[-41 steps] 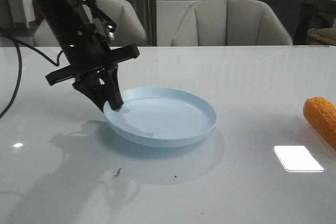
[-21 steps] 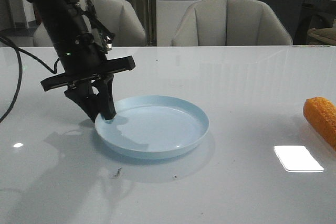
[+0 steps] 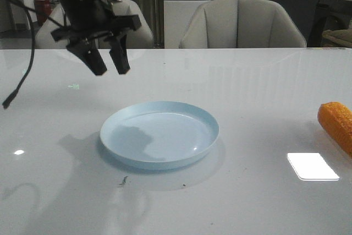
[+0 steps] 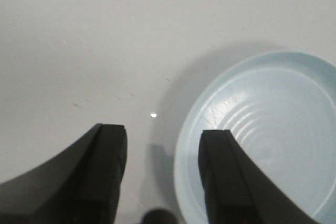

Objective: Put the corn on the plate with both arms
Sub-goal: 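Open the left gripper and raise it away from the plate, then lower the right gripper over the orange corn cob and grasp it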

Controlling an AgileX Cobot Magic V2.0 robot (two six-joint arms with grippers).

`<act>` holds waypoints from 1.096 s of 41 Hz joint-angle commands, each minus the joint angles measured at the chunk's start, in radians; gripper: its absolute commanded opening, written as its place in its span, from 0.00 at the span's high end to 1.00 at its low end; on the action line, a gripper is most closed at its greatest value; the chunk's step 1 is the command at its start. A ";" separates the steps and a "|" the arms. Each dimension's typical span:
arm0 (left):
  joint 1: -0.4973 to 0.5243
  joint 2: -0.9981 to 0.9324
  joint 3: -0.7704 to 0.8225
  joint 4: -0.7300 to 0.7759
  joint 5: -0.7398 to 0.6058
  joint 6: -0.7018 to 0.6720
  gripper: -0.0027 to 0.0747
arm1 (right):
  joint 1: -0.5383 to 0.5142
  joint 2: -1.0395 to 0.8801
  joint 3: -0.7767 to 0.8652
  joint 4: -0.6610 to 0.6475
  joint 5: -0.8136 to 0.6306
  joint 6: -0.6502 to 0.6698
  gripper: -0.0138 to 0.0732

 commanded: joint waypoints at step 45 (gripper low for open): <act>0.307 -1.485 1.330 0.301 -0.869 -0.052 0.47 | -0.004 0.000 -0.037 0.007 0.016 -0.003 0.26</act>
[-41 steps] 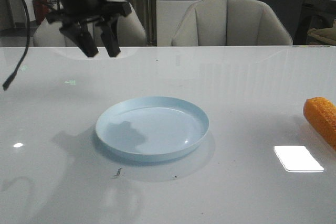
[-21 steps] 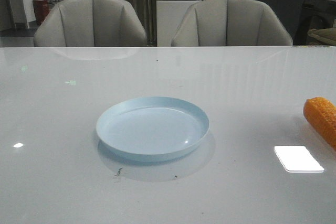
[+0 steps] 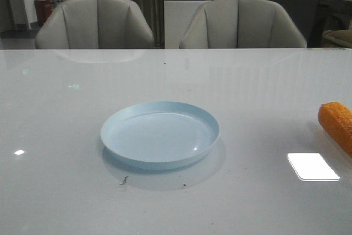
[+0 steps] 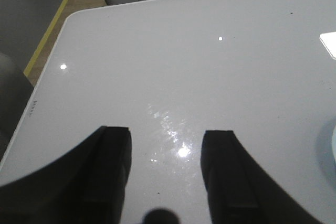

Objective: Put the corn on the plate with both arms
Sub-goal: 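Lower the right gripper over the orange corn cob and grasp it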

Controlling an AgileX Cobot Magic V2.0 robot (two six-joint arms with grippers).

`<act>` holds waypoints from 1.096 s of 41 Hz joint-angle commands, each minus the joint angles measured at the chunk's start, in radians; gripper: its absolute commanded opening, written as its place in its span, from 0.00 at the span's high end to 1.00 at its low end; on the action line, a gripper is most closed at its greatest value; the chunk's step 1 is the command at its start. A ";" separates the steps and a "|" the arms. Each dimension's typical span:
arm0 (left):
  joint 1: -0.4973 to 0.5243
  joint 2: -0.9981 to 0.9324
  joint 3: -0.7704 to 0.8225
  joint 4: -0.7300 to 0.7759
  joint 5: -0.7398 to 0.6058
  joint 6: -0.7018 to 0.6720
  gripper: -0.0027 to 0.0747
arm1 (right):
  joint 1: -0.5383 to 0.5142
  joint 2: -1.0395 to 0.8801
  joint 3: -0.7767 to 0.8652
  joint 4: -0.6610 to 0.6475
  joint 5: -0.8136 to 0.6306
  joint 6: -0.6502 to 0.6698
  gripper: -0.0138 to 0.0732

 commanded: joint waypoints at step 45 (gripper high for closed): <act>0.007 -0.137 0.086 -0.001 -0.129 -0.012 0.47 | -0.015 0.994 -0.756 -0.217 0.598 0.224 0.26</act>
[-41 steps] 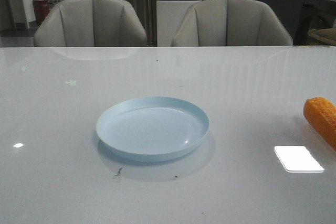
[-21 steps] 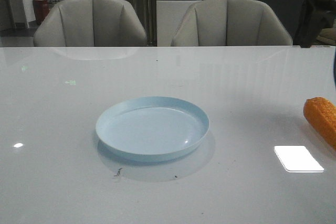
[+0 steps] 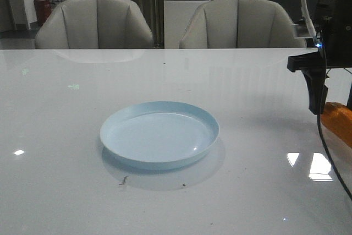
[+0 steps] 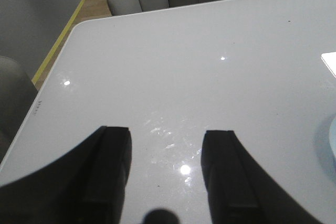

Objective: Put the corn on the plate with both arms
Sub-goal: 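Lower the right gripper over the orange corn cob and grasp it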

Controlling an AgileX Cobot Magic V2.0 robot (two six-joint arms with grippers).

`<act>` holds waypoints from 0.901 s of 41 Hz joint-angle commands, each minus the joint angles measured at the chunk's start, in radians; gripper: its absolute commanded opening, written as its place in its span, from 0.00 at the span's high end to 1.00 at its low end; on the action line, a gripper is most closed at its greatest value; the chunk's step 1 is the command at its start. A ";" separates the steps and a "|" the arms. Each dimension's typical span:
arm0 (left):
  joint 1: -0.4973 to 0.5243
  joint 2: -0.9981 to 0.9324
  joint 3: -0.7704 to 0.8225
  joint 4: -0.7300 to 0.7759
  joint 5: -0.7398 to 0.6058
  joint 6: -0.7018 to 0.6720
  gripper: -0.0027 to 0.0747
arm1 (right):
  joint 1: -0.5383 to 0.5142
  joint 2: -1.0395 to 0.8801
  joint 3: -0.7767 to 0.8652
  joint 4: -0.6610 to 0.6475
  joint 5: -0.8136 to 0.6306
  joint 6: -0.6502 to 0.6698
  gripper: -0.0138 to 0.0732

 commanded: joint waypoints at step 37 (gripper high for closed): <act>0.003 -0.002 -0.030 -0.001 -0.117 -0.012 0.47 | -0.056 0.029 -0.032 -0.031 0.078 -0.033 0.80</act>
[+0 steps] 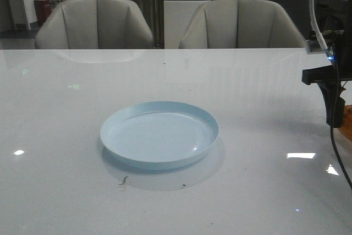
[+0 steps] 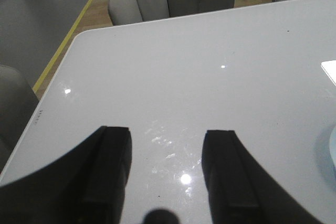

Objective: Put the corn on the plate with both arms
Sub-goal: 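Lower the right gripper over the orange corn cob and grasp it, then lift the corn cob with the right gripper and carry it over the plate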

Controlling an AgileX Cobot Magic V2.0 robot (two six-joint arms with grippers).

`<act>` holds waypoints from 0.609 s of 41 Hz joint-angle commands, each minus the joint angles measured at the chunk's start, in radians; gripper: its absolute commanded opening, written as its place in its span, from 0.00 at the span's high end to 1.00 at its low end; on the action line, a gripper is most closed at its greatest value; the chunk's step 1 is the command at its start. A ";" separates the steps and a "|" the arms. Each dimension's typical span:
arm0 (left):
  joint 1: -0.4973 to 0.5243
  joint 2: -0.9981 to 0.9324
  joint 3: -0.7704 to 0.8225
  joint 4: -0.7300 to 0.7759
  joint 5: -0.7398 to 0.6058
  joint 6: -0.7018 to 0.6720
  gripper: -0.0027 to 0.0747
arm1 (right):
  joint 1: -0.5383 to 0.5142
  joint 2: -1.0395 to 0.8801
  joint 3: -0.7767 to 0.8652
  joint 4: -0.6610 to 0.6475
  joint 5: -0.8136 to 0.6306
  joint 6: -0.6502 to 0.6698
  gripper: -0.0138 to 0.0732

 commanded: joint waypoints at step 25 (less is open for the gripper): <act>0.003 -0.002 -0.030 -0.001 -0.087 -0.012 0.47 | 0.186 -0.026 -0.625 0.225 0.181 -0.127 0.77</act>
